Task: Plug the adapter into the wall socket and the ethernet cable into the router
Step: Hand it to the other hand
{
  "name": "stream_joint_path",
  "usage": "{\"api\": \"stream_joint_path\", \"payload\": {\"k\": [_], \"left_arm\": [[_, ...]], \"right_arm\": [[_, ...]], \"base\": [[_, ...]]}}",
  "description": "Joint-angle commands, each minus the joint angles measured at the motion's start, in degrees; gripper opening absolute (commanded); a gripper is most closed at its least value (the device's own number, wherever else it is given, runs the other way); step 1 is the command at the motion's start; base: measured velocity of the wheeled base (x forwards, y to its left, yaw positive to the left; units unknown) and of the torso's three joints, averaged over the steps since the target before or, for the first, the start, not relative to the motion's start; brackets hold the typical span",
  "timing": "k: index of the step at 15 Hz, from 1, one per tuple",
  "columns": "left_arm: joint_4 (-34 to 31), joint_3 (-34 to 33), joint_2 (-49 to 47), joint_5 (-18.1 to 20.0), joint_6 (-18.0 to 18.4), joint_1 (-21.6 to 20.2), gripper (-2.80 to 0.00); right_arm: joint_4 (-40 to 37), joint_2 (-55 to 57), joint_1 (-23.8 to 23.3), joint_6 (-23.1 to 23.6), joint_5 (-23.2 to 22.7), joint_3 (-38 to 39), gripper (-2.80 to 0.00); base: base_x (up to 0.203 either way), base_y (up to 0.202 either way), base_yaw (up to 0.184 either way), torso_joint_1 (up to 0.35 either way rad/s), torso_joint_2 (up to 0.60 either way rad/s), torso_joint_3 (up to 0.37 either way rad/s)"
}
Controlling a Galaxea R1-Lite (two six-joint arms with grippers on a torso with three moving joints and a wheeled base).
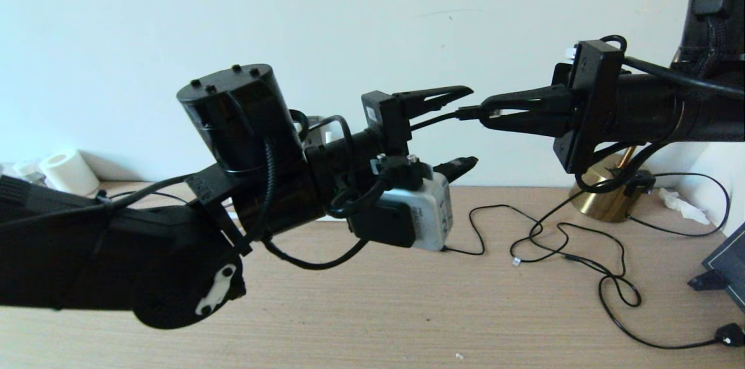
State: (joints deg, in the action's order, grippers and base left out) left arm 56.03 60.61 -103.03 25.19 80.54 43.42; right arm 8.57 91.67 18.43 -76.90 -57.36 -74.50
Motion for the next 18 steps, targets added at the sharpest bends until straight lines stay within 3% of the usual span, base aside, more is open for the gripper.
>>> {"api": "stream_joint_path", "payload": {"k": [1, 15, 16, 18], "left_arm": [[0.31, -0.05, 0.11, 0.13, 0.40, 0.09, -2.80], [0.40, -0.05, 1.17, -0.05, 0.23, 1.05, -2.80], [0.40, -0.14, 1.26, -0.05, 0.14, 1.05, 0.00], [0.31, -0.16, 1.07, -0.05, 0.05, 1.05, 0.00]], "right_arm": [[0.04, -0.55, 0.11, -0.45, -0.39, 0.05, -2.80], [-0.04, -1.32, 0.55, -0.45, -0.56, 0.76, -2.80], [0.01, -1.32, 0.55, -0.45, -0.56, 0.84, -2.80], [0.03, -1.23, 0.53, -0.45, -0.56, 0.84, -2.80]], "base": [[0.000, 0.000, 0.000, 0.000, 0.00, 0.000], [0.000, 0.000, 0.000, 0.000, 0.00, 0.000], [0.000, 0.000, 0.000, 0.000, 0.00, 0.000], [0.000, 0.000, 0.000, 0.000, 0.00, 0.000]]}}
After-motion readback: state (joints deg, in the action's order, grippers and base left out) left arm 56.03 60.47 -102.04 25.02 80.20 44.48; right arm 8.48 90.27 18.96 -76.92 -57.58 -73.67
